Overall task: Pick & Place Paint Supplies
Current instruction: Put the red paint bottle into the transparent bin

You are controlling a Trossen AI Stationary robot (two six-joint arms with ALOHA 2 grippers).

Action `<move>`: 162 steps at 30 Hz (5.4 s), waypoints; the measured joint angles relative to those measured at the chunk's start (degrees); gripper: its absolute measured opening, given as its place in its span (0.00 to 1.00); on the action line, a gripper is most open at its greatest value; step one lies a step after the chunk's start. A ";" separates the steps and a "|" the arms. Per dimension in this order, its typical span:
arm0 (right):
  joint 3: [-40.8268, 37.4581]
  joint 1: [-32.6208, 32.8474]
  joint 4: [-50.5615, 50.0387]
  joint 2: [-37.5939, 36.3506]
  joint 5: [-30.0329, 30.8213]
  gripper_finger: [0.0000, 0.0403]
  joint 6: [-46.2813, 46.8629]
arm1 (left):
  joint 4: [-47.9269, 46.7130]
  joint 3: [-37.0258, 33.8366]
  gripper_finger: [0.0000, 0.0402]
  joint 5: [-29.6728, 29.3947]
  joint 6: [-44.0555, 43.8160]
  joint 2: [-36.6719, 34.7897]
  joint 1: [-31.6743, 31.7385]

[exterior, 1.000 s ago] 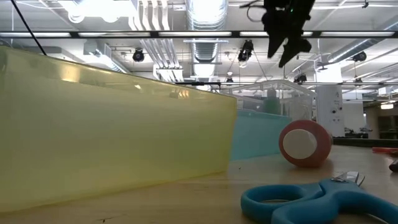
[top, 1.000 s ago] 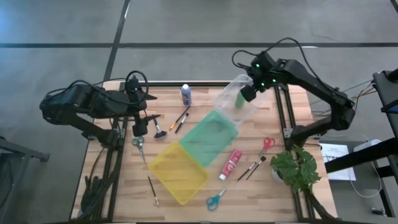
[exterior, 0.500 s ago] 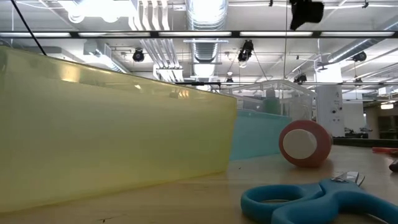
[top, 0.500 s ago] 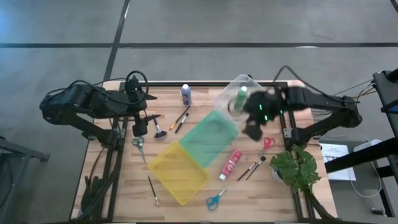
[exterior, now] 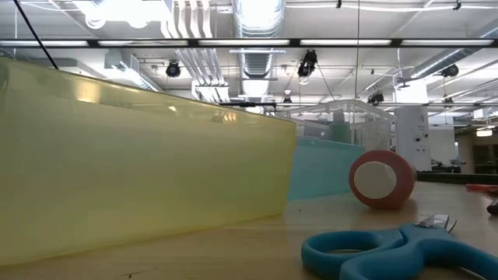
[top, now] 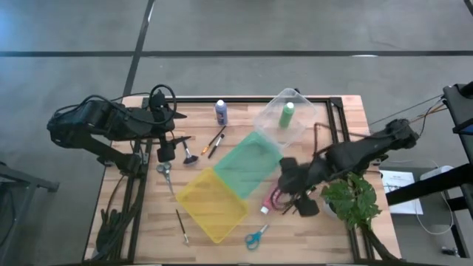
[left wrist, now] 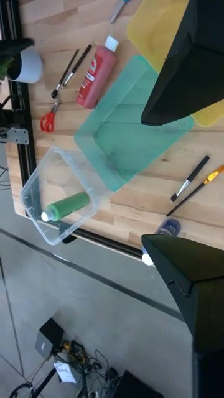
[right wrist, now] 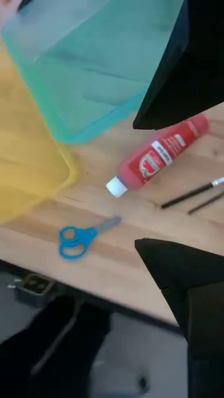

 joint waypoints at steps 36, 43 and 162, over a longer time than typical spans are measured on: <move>-0.29 4.43 13.48 29.72 6.57 0.73 -26.05 | -3.20 -0.11 0.77 0.50 0.67 0.00 -0.02; -5.03 4.32 17.42 28.41 6.47 0.68 -24.86 | -4.41 -0.11 0.77 0.52 0.81 0.00 -0.02; -21.60 2.26 23.53 18.25 9.90 0.28 -59.20 | -3.23 -0.12 0.77 0.51 -2.99 -0.08 -0.02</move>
